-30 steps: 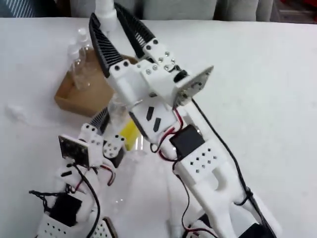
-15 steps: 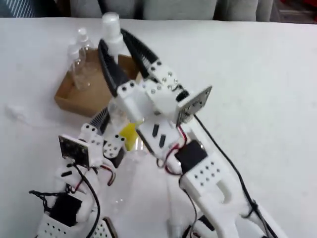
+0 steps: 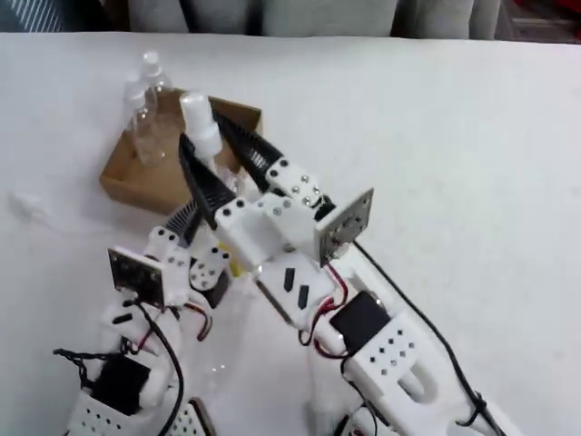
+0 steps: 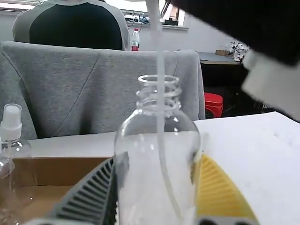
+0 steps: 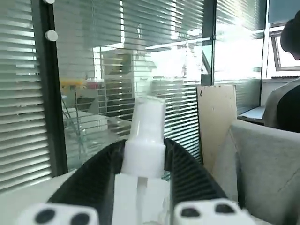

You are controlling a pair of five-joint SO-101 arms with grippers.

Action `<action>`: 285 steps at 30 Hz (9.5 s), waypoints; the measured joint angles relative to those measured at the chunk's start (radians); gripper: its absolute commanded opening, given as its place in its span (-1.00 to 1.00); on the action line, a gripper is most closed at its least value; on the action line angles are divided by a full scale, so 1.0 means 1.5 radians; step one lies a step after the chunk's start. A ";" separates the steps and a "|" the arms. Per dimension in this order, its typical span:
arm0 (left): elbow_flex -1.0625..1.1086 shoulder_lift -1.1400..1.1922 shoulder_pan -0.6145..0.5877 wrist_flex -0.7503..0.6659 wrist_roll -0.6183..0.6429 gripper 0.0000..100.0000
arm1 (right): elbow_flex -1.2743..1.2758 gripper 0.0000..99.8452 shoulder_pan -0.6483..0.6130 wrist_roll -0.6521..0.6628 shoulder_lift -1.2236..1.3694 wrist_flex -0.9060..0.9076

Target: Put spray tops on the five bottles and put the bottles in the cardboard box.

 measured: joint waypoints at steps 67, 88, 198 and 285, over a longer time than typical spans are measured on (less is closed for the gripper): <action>0.019 0.000 -0.002 0.000 0.000 -0.96 | -0.284 -0.97 -0.002 0.000 -0.063 0.762; -0.026 0.167 -0.244 -0.221 -0.059 -0.96 | 0.284 -0.97 0.159 -0.001 -0.070 0.381; -0.359 1.464 -0.392 -0.980 -0.063 -0.28 | 0.317 -0.97 0.159 -0.001 -0.070 0.348; -0.227 1.329 -0.443 -0.929 -0.018 -0.28 | 0.317 -0.97 0.182 -0.001 -0.070 0.329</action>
